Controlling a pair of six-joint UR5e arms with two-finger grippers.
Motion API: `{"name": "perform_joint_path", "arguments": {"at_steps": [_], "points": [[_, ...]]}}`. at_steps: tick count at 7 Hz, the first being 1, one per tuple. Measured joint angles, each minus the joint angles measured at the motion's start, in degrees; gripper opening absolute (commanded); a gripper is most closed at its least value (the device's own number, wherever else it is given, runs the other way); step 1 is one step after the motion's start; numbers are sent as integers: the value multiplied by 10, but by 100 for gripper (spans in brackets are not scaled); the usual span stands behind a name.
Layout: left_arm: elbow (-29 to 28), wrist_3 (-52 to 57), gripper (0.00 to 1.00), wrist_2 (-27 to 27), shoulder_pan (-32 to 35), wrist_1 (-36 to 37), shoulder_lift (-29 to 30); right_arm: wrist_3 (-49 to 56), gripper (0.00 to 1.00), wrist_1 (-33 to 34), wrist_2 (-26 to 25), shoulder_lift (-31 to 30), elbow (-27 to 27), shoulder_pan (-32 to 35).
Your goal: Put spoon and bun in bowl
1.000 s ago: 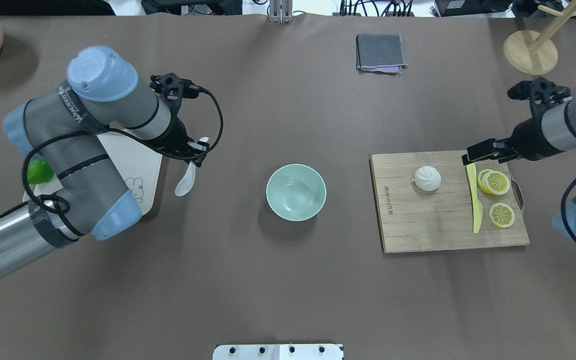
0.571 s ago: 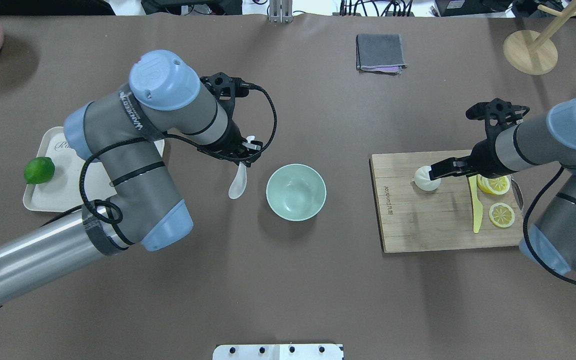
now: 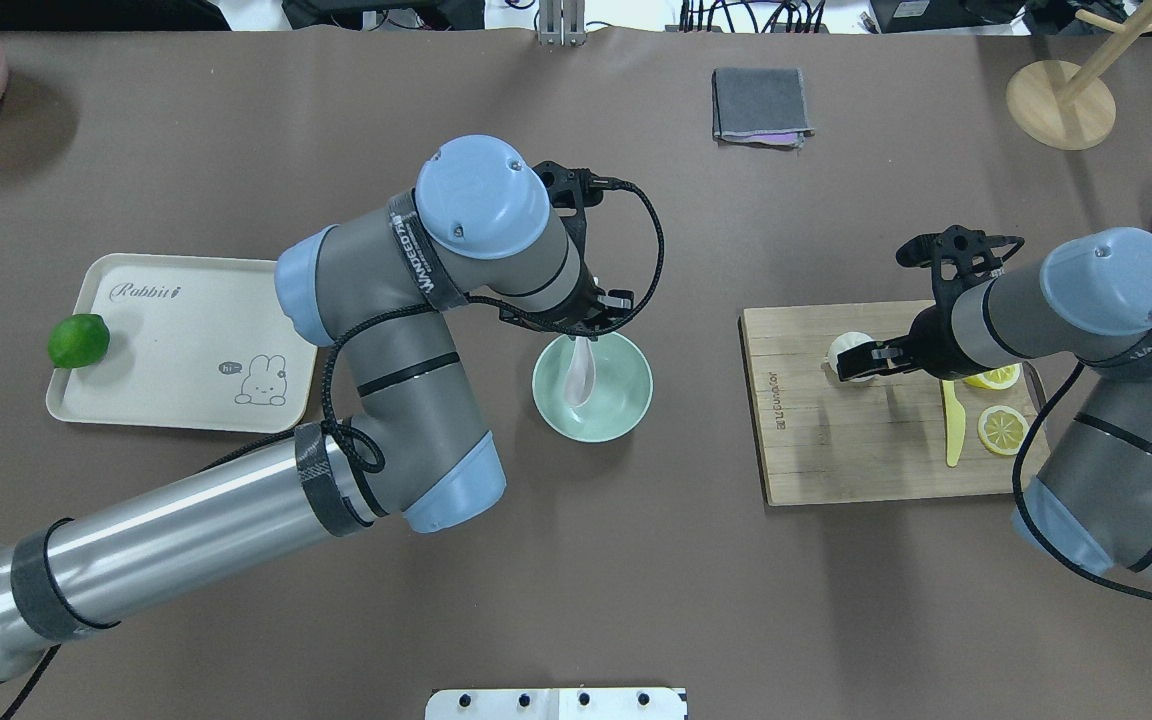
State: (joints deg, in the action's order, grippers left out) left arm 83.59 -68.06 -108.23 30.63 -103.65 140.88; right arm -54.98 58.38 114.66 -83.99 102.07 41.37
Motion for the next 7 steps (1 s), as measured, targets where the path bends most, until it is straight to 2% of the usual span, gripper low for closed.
{"name": "perform_joint_path", "arguments": {"at_steps": [1,2,3,4,7], "points": [[-10,-6,0,17,-10,-13,3,0,47,0,-4,1,-1,-3],[-21,-13,14,25,-17,-32,3,-3,18,0,-7,1,-2,-6],[-29,-19,69,32,-22,-46,3,-9,0,0,-9,1,-3,-8],[-32,-22,97,44,-27,-51,4,-14,0,0,-9,1,-3,-10],[-21,-33,98,60,-30,-51,0,-17,0,1,-5,3,-1,-12]]}}
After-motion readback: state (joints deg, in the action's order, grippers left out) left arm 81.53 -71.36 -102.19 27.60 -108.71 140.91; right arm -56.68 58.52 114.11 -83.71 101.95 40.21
